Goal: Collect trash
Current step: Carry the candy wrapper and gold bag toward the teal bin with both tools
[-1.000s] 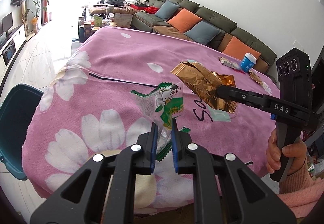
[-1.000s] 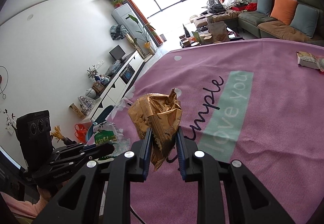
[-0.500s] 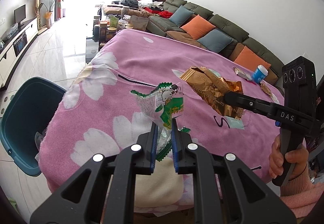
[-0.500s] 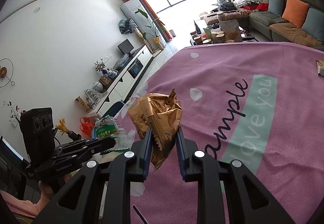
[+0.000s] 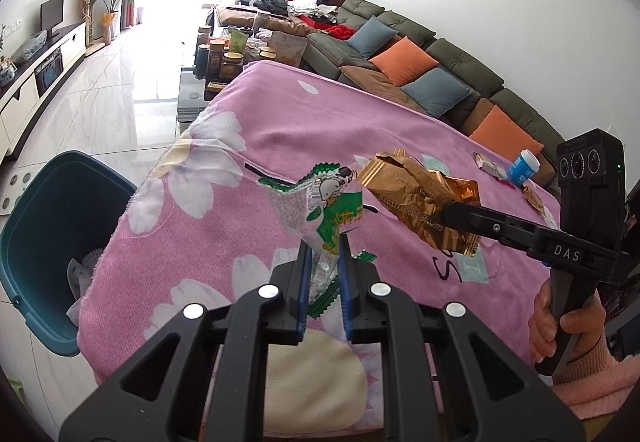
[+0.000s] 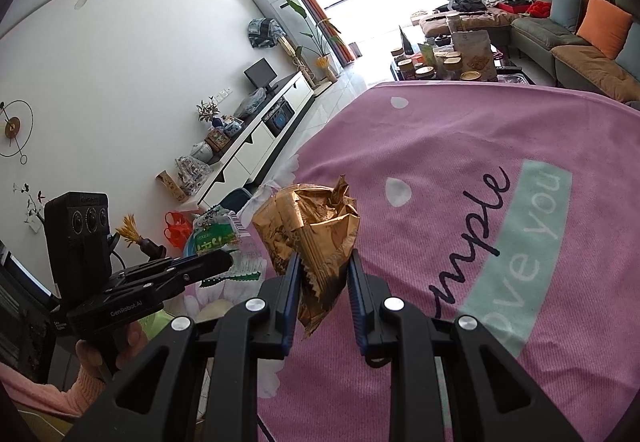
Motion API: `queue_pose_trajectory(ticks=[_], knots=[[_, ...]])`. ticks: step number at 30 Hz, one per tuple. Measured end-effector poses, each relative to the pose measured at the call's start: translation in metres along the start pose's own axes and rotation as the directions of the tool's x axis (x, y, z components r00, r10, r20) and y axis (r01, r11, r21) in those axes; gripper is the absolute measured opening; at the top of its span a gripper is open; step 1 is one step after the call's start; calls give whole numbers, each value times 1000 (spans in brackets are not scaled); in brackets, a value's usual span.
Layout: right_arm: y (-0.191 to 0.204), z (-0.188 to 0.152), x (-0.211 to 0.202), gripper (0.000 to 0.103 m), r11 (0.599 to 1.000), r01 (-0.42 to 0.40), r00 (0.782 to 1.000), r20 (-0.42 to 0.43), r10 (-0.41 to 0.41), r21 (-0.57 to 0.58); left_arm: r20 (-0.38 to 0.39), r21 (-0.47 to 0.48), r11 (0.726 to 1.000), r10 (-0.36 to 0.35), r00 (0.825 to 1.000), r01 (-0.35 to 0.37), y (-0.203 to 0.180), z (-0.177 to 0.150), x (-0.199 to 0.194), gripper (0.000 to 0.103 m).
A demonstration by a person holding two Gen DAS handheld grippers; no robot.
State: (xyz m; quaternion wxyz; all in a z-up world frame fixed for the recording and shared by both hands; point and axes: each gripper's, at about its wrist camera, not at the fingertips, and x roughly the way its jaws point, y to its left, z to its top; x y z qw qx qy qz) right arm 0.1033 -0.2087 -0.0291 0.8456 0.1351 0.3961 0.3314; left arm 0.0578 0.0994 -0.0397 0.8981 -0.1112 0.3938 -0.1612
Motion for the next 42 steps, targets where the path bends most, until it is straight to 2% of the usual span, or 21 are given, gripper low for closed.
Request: queue_pose_trajectory(ticks=[4,7,18,42], knots=[[-3,5,8,22,1000,-24,999,-42,25,17,-7,-23,1000,16,1000,-16,4,6,5,13],[1,7,12,22,999,-32,998,-58,31,-22,5,-33,999,35,999,-35,7,6,5,13],[12,2,21,22,993,-112,993,-39,111,-27,14,-59,991,118,993,-117,16,-15,-13,13],[35,-5,29,22,992,-117,993,-4,117,-44,59,-56,990,135,989,-132,19,-27,-42,13]])
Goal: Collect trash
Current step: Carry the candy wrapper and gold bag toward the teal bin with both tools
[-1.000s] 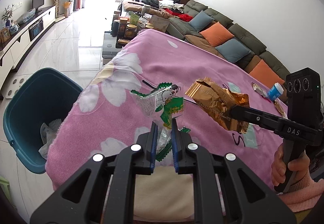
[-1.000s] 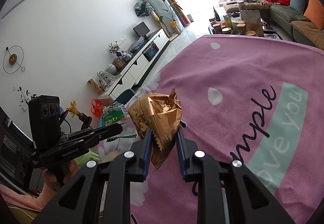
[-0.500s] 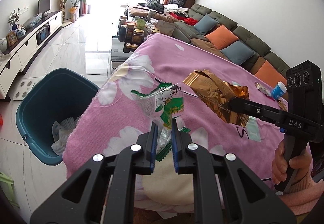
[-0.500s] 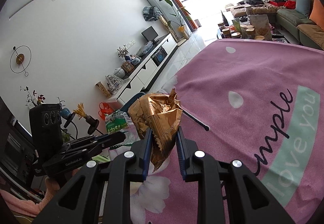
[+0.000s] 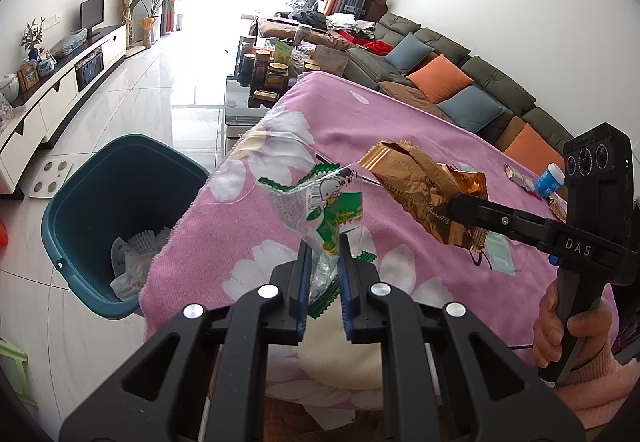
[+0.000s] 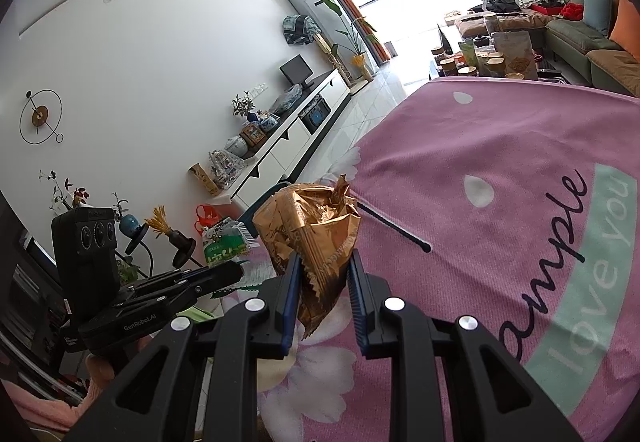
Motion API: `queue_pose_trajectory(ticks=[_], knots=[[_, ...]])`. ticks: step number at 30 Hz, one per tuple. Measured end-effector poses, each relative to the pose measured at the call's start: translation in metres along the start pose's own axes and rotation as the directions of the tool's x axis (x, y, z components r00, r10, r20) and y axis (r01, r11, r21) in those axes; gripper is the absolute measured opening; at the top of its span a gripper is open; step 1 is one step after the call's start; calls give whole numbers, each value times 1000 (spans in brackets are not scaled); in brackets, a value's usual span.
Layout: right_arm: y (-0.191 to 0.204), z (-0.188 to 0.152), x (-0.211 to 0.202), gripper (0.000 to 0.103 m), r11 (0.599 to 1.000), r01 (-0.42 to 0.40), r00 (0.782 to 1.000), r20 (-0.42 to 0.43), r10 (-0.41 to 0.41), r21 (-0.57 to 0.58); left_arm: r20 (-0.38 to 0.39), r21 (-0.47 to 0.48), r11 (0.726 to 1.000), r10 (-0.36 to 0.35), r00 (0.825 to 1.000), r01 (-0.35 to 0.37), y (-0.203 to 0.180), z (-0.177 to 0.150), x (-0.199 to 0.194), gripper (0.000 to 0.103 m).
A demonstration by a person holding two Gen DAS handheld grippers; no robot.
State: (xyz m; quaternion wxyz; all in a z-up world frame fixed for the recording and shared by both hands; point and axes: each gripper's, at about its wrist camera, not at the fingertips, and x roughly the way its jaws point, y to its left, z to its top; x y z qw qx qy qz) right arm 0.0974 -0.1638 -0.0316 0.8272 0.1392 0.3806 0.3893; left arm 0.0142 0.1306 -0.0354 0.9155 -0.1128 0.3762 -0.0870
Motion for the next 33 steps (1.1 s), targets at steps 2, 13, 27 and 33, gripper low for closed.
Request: queue_pose_trajectory(ticks=[2,13,27,33], knots=[[1,1,1,22,1000,1,1000,3,-1,0,0,-2,1000,0,1000,0,3,-1,-1,13],[12,0,11,22,1000,-1,1000,-8,1,-18,12,-28,1000,14,1000,-14,19,0,-8,13],[23,3,25,22,999,-16,999,-33,14,-47,27,-52,997,50,998,-49,33,1,-16,13],[26,5,31,22,998,-23,999,-43,21,-53,29,-61,996,61,998,-59,39,1,-17,13]])
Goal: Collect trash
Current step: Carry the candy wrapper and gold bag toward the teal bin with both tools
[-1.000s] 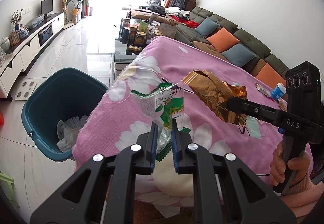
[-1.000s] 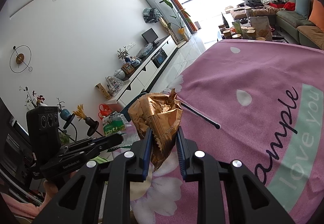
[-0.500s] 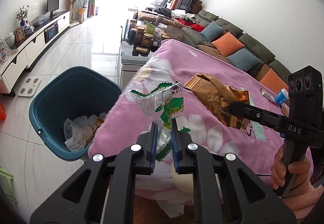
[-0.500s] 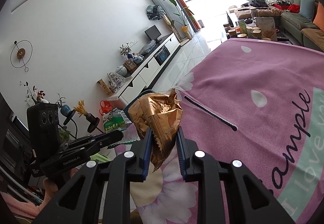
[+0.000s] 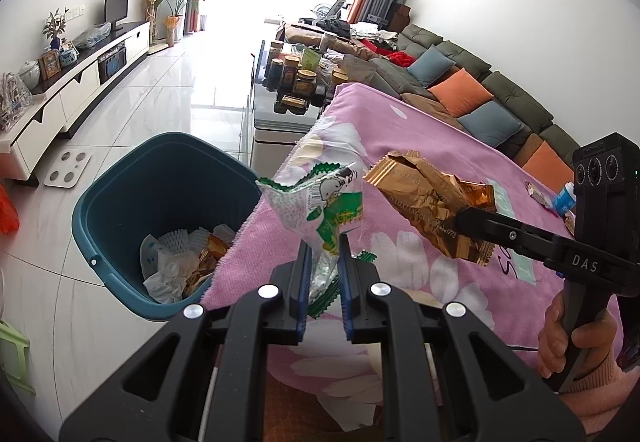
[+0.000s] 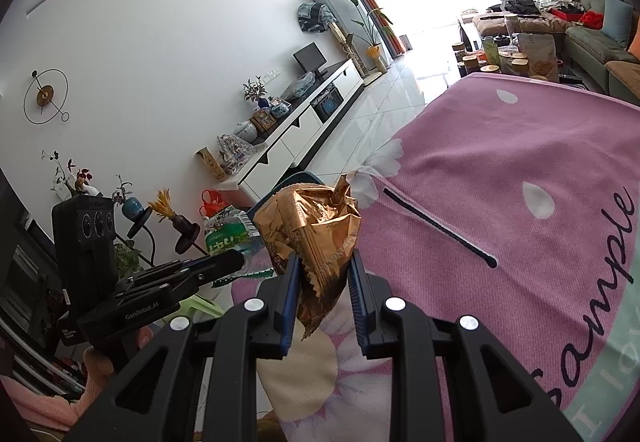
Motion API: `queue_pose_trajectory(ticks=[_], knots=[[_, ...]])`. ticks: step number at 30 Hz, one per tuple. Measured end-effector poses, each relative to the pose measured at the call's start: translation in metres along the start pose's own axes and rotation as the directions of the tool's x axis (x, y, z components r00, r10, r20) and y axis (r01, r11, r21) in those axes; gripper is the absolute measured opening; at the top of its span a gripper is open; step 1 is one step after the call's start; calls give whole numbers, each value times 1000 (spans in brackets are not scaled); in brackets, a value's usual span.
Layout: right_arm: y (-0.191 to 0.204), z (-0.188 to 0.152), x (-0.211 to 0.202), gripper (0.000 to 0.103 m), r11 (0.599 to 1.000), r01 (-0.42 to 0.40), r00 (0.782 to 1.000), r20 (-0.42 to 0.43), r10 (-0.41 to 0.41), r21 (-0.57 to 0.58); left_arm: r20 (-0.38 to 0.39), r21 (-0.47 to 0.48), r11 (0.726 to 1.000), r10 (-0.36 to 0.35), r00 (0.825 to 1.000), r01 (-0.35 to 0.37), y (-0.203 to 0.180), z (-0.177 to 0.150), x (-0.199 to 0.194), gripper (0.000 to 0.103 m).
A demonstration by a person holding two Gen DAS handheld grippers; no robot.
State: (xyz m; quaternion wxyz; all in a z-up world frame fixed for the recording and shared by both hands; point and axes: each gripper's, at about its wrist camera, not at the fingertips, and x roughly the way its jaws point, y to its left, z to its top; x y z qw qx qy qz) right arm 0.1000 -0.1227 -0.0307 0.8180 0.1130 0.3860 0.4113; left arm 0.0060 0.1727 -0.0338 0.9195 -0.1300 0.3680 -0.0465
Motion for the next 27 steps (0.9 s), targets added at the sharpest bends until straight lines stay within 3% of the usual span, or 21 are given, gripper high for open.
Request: queue_pose_trajectory(ticks=[27], knots=[[20,8,25,22,999,-30,999,-22,29,-43,34,-36,998,50,998,-49,15,4,-18,13]])
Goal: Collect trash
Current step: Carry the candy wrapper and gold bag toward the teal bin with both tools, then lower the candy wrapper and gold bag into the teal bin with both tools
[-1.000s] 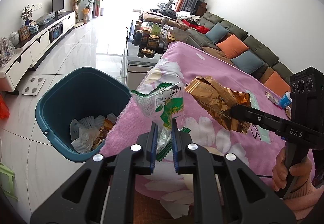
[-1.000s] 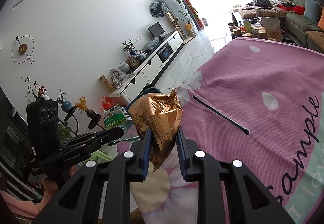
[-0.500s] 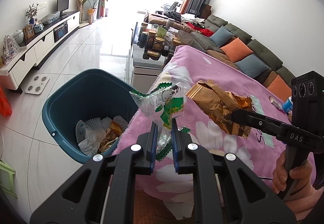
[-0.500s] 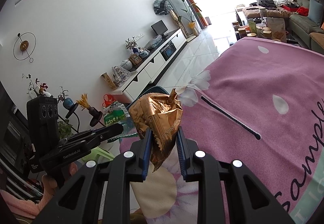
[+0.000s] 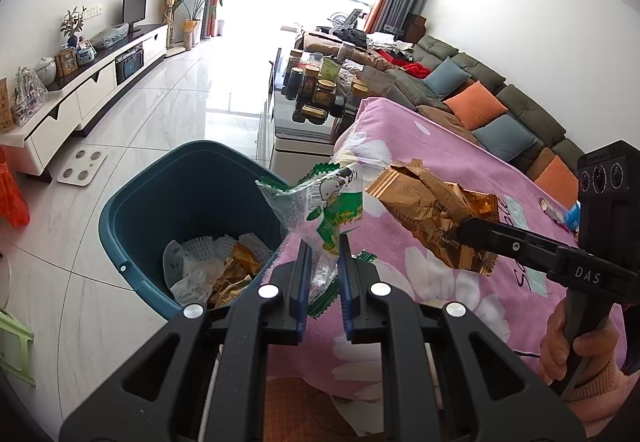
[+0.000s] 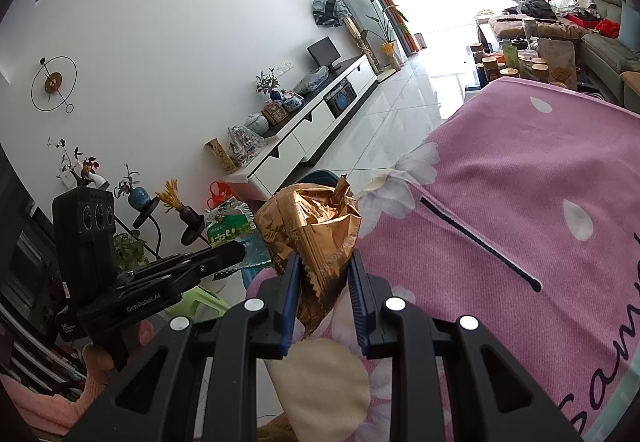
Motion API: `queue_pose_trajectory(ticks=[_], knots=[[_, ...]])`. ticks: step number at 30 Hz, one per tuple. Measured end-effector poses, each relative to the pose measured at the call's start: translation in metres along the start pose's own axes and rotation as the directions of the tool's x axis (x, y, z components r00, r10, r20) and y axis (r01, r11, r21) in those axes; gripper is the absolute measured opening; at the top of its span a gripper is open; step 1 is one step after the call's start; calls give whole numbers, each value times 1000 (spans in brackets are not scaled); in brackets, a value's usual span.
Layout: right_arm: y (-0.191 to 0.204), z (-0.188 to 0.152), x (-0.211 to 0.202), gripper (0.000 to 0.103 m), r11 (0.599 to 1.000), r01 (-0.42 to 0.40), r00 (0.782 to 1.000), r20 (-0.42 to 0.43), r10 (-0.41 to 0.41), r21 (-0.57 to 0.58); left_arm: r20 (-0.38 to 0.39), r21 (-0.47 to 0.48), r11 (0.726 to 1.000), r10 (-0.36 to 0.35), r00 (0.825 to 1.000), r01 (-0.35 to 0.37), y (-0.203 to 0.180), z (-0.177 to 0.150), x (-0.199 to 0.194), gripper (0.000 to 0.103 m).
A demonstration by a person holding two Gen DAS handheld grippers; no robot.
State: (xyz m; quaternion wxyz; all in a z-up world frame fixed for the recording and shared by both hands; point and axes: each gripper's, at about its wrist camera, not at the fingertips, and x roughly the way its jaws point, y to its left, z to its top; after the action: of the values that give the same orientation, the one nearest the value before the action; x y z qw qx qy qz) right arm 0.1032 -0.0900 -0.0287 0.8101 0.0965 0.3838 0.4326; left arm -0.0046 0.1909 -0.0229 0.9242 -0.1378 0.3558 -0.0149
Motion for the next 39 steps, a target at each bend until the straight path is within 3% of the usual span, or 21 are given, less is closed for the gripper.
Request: queue_pose_trajectory(ticks=[39], knots=[[30,21,39,24,996,-13,997,-76,7,-89,10,-62,994,91,996,-90,31,2,-2,13]])
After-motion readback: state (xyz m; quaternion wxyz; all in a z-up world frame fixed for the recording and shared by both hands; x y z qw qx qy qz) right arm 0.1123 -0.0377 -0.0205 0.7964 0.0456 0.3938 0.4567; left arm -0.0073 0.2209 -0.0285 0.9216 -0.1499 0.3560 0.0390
